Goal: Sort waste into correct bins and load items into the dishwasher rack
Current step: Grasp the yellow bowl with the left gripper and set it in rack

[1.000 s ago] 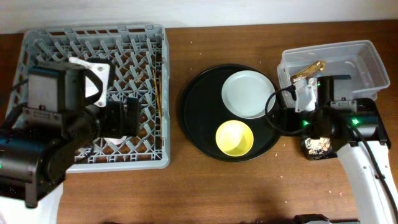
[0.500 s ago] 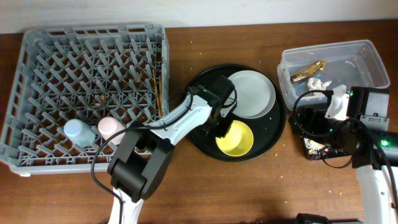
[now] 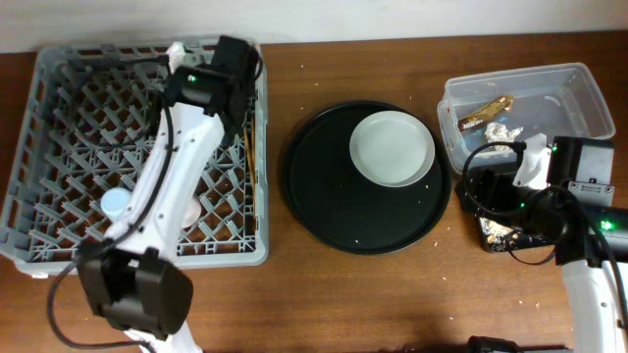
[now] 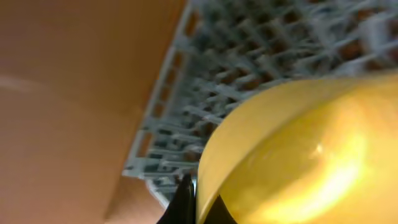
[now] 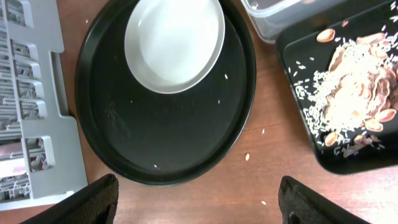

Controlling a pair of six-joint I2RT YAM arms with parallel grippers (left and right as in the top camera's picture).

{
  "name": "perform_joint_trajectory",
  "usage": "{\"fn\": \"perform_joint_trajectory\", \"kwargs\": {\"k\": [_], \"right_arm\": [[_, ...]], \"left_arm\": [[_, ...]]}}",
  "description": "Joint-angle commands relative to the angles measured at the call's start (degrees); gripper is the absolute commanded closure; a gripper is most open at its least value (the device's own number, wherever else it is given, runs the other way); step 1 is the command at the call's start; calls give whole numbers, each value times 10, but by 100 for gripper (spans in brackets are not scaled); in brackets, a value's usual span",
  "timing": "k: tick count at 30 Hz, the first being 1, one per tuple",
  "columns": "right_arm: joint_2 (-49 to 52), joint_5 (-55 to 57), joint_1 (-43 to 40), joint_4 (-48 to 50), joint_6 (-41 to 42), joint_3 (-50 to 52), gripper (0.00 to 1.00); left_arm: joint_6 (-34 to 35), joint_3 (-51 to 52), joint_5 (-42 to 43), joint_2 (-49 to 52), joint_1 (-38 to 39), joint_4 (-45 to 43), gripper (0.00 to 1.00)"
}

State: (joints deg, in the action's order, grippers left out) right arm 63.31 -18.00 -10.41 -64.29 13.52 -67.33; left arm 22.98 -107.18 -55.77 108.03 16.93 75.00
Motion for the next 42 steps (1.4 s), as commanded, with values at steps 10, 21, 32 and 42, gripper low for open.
{"fn": "perform_joint_trajectory", "kwargs": {"k": [10, 21, 32, 42], "right_arm": [[39, 7, -2, 1, 3, -4, 17], [42, 7, -2, -12, -10, -4, 17], [42, 7, -2, 7, -10, -4, 17], [42, 7, -2, 0, -10, -4, 17]], "left_arm": [[22, 173, -63, 24, -158, -249, 100], [-9, 180, -210, 84, -155, -226, 100], [7, 196, -111, 85, -64, -134, 80], [25, 194, -227, 82, -127, -153, 100]]}}
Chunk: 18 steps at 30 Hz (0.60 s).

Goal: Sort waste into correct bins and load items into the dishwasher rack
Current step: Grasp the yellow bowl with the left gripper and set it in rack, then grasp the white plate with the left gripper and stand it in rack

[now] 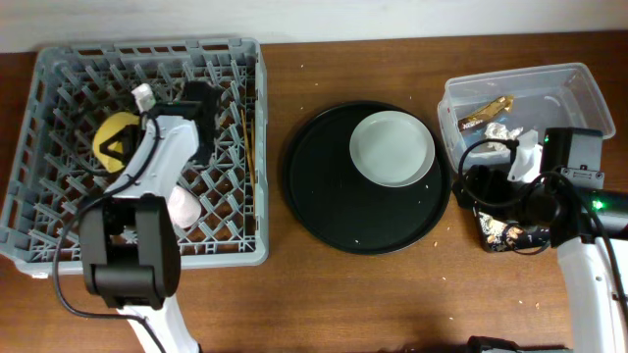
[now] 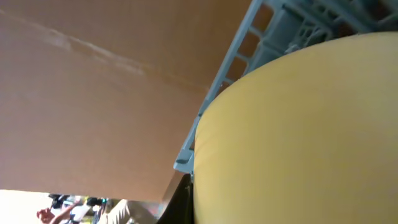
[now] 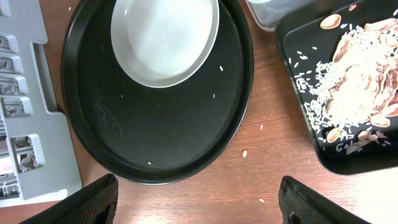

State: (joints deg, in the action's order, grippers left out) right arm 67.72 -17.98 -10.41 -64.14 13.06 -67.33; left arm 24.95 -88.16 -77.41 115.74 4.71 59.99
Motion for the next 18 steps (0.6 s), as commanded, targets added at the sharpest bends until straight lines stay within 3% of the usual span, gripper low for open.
{"fn": "perform_joint_trajectory", "kwargs": {"k": [1, 7, 12, 15, 18], "right_arm": [[-2, 7, -2, -2, -5, -4, 16], [-2, 7, -2, -2, -5, -4, 17], [-2, 7, -2, -2, -5, -4, 17], [-2, 6, -2, -2, -5, -4, 16], [-2, 6, -2, -2, -5, -4, 17]], "left_arm": [[6, 4, -2, 5, -4, -6, 100], [5, 4, 226, 5, 3, 27, 99], [18, -4, 324, -20, 4, 83, 76], [18, -44, 401, -72, 15, 118, 50], [-15, -92, 523, -122, 40, 125, 45]]}}
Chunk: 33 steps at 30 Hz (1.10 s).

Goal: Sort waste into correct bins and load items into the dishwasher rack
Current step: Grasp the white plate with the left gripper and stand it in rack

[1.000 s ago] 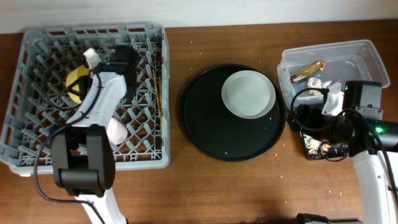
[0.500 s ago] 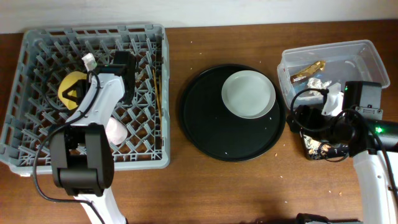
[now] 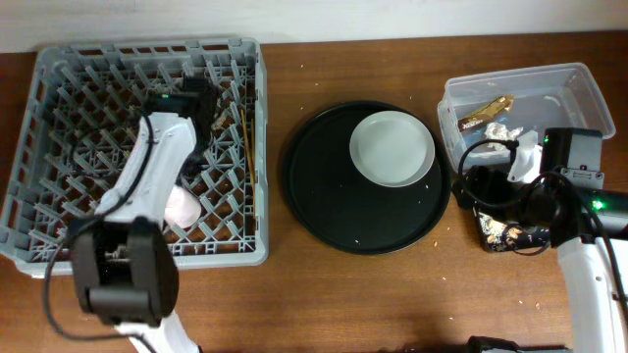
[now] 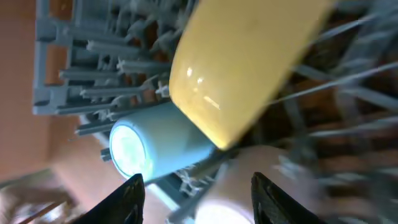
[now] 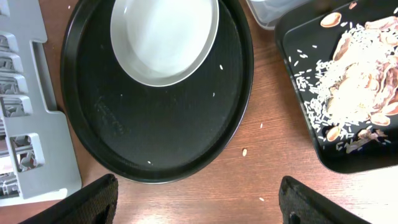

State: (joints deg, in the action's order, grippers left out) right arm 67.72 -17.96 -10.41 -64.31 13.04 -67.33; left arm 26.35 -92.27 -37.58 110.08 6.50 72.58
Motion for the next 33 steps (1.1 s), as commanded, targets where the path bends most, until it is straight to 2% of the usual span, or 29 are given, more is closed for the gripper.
{"fn": "perform_joint_trajectory", "kwargs": {"k": [1, 3, 5, 6, 8, 9, 12, 18, 19, 20, 21, 25, 31, 33], "right_arm": [[-2, 6, -2, 0, -5, -4, 16], [-2, 7, -2, 0, -5, -4, 17], [-2, 6, -2, 0, -5, -4, 17], [-2, 6, -2, 0, -5, -4, 17], [-2, 6, -2, 0, -5, -4, 16], [-2, 7, -2, 0, -5, -4, 16], [-2, 6, -2, 0, -5, -4, 16], [-2, 6, -2, 0, -5, -4, 16], [-2, 6, -2, -1, -5, -4, 16], [-2, 6, -2, -3, -5, -4, 16], [-2, 7, -2, -4, -5, -4, 16], [-2, 6, -2, -5, -5, -4, 16], [-2, 7, -2, -4, -5, -4, 16], [-2, 6, -2, -5, -5, -4, 16]], "left_arm": [[-35, -65, 176, -75, 34, -12, 45], [-118, -70, 314, -78, 78, -102, 45], [-219, -68, 402, -45, 131, -198, 45], [-233, -68, 415, -20, 155, -232, 45], [-219, -68, 419, 47, 199, -286, 45], [-164, -68, 420, 79, 216, -294, 45], [-76, -68, 433, 162, 252, -329, 45], [-62, -68, 445, 215, 285, -371, 46], [-61, -68, 444, 215, 289, -370, 51], [-50, -74, 444, 214, 289, -349, 56], [-49, -84, 443, 214, 287, -326, 58], [-50, -183, 446, 212, 282, -236, 58], [-54, -192, 447, 262, 300, -246, 58], [-54, -192, 449, 297, 298, -240, 65]]}}
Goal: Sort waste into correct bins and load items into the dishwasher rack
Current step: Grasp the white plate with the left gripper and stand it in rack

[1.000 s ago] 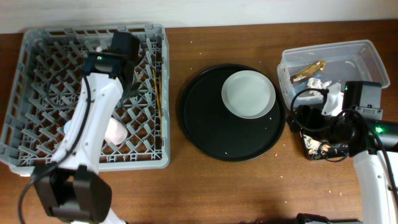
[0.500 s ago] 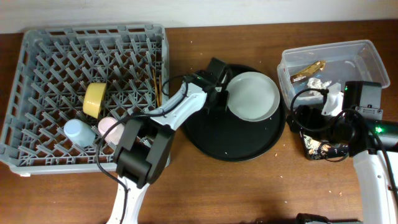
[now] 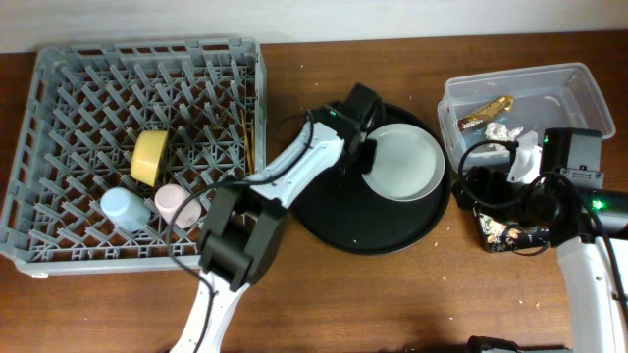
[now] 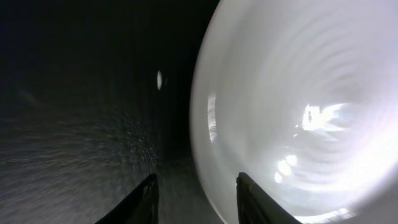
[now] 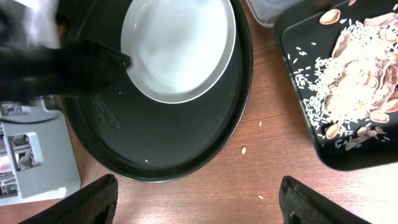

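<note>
The white bowl (image 3: pixel 404 165) sits on the round black tray (image 3: pixel 324 211). My left gripper (image 3: pixel 367 157) is at the bowl's left rim and open. In the left wrist view the gripper (image 4: pixel 198 200) straddles that rim, one finger over the tray (image 4: pixel 74 124), the other over the bowl (image 4: pixel 292 99). The grey dishwasher rack (image 3: pixel 59 69) holds a yellow bowl (image 3: pixel 149 157), a blue cup (image 3: pixel 123 208) and a pink cup (image 3: pixel 169 204). My right gripper (image 5: pixel 199 205) is wide open over bare table, with nothing between its fingers.
A clear plastic bin (image 3: pixel 525 98) with scraps stands at the back right. A black container (image 5: pixel 348 81) of rice and shells lies under my right arm. Chopsticks (image 3: pixel 249 137) lie along the rack's right side. Loose grains dot the tray and the table.
My left gripper has gone from inside the rack to the white bowl's left rim on the tray, still open. The white bowl sits slightly further right. The right arm has not moved.
My left gripper held the yellow bowl at the rack's back right corner, then at the rack's left middle. Then it was open with the bowl lying in the rack beside the blue cup. Now it is at the white bowl.
</note>
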Controlling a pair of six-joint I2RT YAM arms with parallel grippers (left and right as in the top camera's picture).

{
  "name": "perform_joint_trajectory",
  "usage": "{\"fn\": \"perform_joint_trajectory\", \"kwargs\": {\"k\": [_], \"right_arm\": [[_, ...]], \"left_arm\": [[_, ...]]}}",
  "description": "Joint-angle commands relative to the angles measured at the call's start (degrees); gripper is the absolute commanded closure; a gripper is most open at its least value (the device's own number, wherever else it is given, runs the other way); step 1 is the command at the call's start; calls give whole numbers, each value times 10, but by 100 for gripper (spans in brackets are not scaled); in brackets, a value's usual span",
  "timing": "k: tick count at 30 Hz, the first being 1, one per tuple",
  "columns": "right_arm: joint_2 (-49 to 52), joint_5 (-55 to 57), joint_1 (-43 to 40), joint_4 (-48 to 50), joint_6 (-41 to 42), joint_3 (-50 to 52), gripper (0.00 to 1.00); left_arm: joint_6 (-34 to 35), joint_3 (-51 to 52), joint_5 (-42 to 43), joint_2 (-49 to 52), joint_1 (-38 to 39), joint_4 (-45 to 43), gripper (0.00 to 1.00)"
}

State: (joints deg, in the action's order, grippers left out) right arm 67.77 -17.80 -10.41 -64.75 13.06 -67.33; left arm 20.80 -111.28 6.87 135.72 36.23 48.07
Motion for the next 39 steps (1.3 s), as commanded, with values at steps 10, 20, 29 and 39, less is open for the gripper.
{"fn": "perform_joint_trajectory", "kwargs": {"k": [10, 20, 29, 39], "right_arm": [[-2, 5, -2, 0, -5, -4, 16], [-2, 5, -2, 2, -6, -4, 16], [-2, 5, -2, 3, -5, -4, 16], [-199, -99, -1, 61, -114, -5, 14]], "left_arm": [[-53, -179, -370, -129, -94, 270, 100], [-34, -80, -718, -190, -189, 330, 100], [-33, 9, -632, -192, -179, 294, 65], [-13, -34, -220, -601, -201, 344, 1]]}}
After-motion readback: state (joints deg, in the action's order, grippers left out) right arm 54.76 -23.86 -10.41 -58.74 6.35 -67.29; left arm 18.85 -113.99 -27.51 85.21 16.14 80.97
